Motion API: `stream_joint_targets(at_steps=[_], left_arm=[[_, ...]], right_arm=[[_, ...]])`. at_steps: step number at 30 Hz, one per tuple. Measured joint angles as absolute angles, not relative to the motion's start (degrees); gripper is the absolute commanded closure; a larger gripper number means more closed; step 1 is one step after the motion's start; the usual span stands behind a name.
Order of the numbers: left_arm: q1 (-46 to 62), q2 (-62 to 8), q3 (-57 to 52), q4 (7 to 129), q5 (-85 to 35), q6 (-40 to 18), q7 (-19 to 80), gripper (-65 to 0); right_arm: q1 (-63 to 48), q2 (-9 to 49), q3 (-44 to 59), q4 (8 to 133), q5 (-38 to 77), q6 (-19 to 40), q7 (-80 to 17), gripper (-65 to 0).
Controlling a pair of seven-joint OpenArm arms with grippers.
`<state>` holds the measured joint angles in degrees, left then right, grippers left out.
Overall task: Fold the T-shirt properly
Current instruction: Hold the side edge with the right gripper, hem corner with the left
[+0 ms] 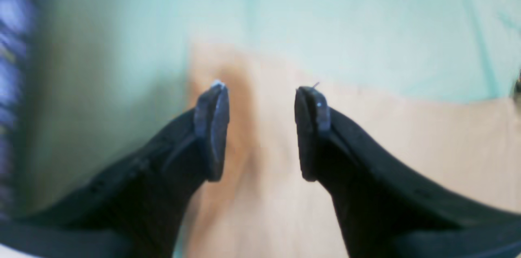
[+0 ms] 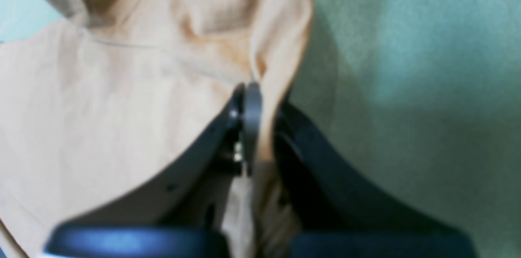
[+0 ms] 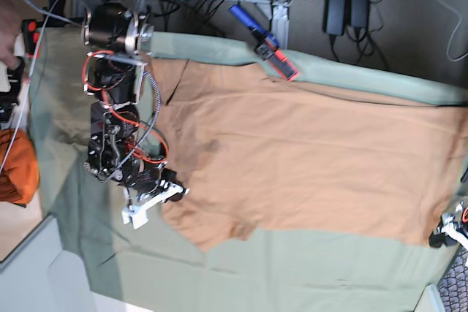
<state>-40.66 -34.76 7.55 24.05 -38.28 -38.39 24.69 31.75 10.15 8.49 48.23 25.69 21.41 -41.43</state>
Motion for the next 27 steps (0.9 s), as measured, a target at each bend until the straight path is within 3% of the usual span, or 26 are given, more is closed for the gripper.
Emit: stream_joint_targets(at_steps=[7, 10, 15, 19, 24, 27], left_arm=[[-39.2, -34.9, 7.7, 24.2, -29.5, -31.6, 22.2, -30.0], [-38.2, -34.9, 7.7, 23.8, -27.1, -24.4, 21.6, -30.0], [-36.7, -34.4, 7.7, 23.5, -27.0, -24.6, 21.9, -30.0], [-36.9, -33.4, 7.6, 23.6, -29.2, -29.5, 22.5, -30.0], [-37.0, -32.4, 7.7, 23.6, -29.4, -29.5, 22.7, -30.0], [-37.0, -32.1, 7.6, 23.5, -30.9, -33.1, 23.7, -30.0]], right_arm=[[31.7, 10.2, 8.5, 48.2, 25.7, 21.4, -41.4, 0.0], [31.7, 10.2, 8.5, 48.2, 25.8, 21.4, -41.4, 0.0], [31.7, 10.2, 8.5, 48.2, 25.9, 21.4, -41.6, 0.0], [31.7, 10.2, 8.5, 48.2, 26.0, 21.4, -41.7, 0.0], [31.7, 10.2, 8.5, 48.2, 26.1, 21.4, -41.8, 0.0], [31.7, 10.2, 8.5, 48.2, 26.1, 21.4, -41.8, 0.0]])
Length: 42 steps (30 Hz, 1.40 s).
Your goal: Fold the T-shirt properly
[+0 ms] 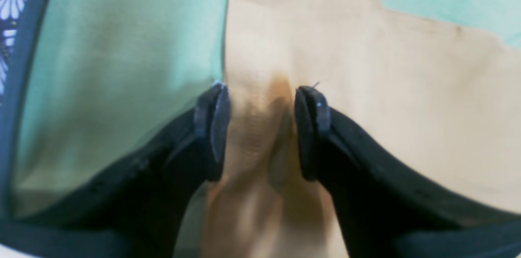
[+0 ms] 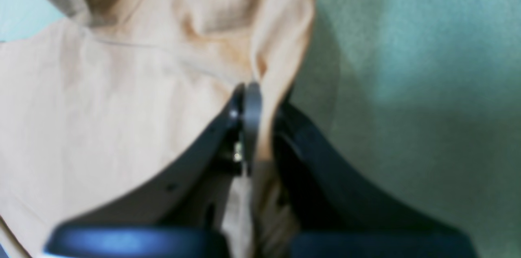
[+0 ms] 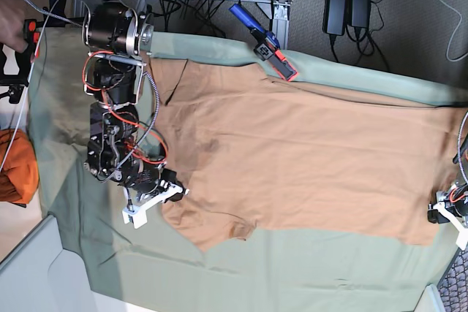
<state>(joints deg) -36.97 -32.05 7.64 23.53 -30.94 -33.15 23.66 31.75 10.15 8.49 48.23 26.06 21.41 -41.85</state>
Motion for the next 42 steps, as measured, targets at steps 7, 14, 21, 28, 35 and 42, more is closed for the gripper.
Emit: stream_joint_targets(at_steps=[7, 14, 21, 28, 35, 42], left_arm=[[-37.0, -31.0, 7.7, 23.6, -32.6, -35.4, 24.2, -29.9], [-37.0, -31.6, 7.6, 23.6, -33.8, -38.0, 24.3, -29.9], [-37.3, -32.3, 7.6, 23.6, -39.6, -38.5, 28.7, -29.9], [-37.3, -32.3, 7.7, 23.6, -40.2, -38.5, 28.7, -13.6], [-37.3, -33.0, 7.7, 23.6, -40.9, -38.5, 25.8, 0.0], [-37.3, -35.6, 7.7, 23.6, -41.7, -38.6, 27.5, 0.0]], right_arm=[[31.7, 10.2, 8.5, 48.2, 27.0, 21.4, -42.1, 0.0], [31.7, 10.2, 8.5, 48.2, 27.0, 21.4, -42.1, 0.0], [31.6, 10.2, 8.5, 48.2, 27.0, 21.4, -42.1, 0.0], [31.6, 10.2, 8.5, 48.2, 27.0, 21.4, -42.1, 0.0], [31.6, 10.2, 8.5, 48.2, 27.2, 21.4, -42.9, 0.0], [31.8, 10.5, 8.5, 48.2, 28.7, 21.4, -45.8, 0.0]])
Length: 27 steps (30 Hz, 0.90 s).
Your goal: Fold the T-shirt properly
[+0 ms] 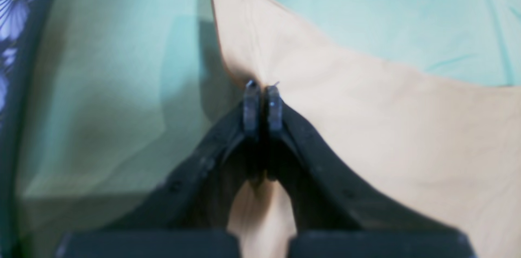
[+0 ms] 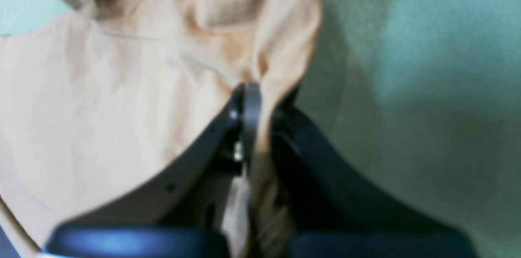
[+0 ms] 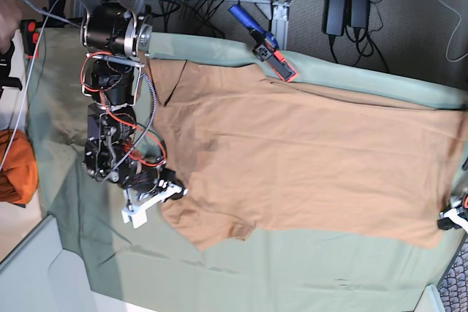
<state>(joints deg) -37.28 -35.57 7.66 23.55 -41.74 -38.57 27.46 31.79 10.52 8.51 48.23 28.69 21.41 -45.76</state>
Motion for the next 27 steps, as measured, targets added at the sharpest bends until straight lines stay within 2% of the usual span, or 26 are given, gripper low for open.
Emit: stream_joint_targets(at_steps=[13, 20, 27], left_arm=[[-36.9, -38.3, 7.7, 23.6, -51.0, -38.6, 39.0, 0.0], [-31.9, -41.0, 7.7, 27.2, -52.8, -38.9, 39.3, 0.0], [-27.0, -42.2, 7.8, 36.3, -53.4, -39.1, 39.5, 0.0]], right_arm=[[31.6, 13.8, 8.5, 48.2, 37.7, 22.6, -54.3, 0.0], [30.6, 16.6, 8.5, 48.9, 41.1, 23.0, -56.7, 0.0], [25.7, 18.4, 8.4, 56.1, 42.5, 23.3, -56.9, 0.0]])
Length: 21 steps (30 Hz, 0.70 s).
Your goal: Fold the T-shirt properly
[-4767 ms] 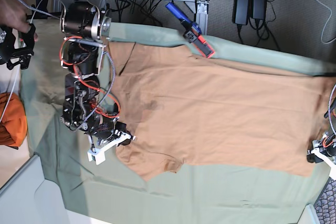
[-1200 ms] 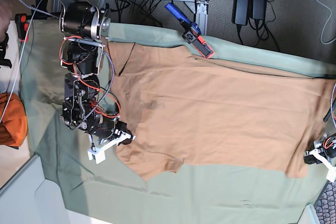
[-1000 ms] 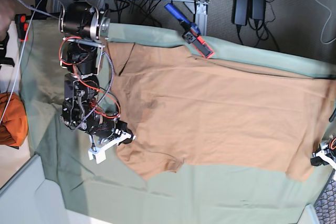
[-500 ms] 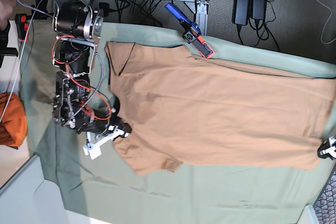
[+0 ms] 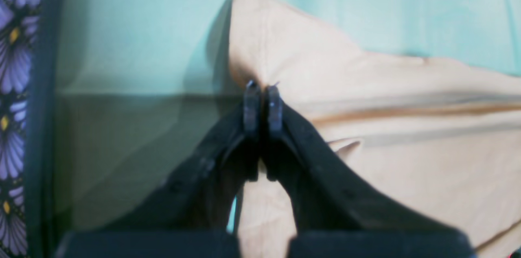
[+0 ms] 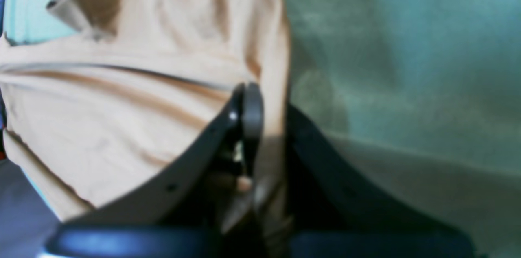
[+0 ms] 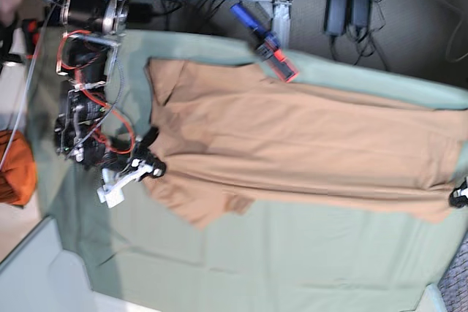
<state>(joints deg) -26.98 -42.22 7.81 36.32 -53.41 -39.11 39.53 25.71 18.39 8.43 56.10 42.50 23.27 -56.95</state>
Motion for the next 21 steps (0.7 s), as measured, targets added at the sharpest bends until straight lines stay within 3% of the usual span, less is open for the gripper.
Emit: stream_joint_targets(at_steps=[9, 11, 12, 13, 15, 16, 21], left_arm=[[-26.0, -42.2, 7.8, 38.0, -53.9, -39.1, 42.2, 0.0], [-26.0, -42.2, 7.8, 38.0, -54.0, -39.1, 42.7, -14.8], [-26.0, -42.2, 7.8, 38.0, -53.9, -39.1, 43.4, -22.6], [-26.0, -42.3, 7.8, 38.0, -53.9, -39.1, 43.9, -27.7], [-26.0, -42.3, 7.8, 38.0, -53.8, -39.1, 46.8, -29.0], [-26.0, -42.2, 7.8, 38.0, -53.9, -39.1, 47.8, -29.0], [-25.9, -42.4, 7.8, 38.0, -55.0, -39.1, 48.1, -29.0]], right_arm=[[23.4, 18.4, 8.4, 59.0, 42.4, 23.3, -56.9, 0.0], [23.5, 18.4, 8.4, 59.0, 42.2, 23.3, -56.9, 0.0], [23.5, 18.4, 8.4, 59.0, 42.2, 23.3, -56.9, -1.7], [23.5, 18.4, 8.4, 59.0, 42.0, 23.3, -56.9, -10.3], [23.5, 18.4, 8.4, 59.0, 41.2, 23.4, -56.8, -26.1], [23.6, 18.4, 8.4, 59.1, 41.2, 23.4, -56.7, -30.8], [23.5, 18.3, 9.1, 59.9, 40.1, 23.4, -54.7, -32.5]])
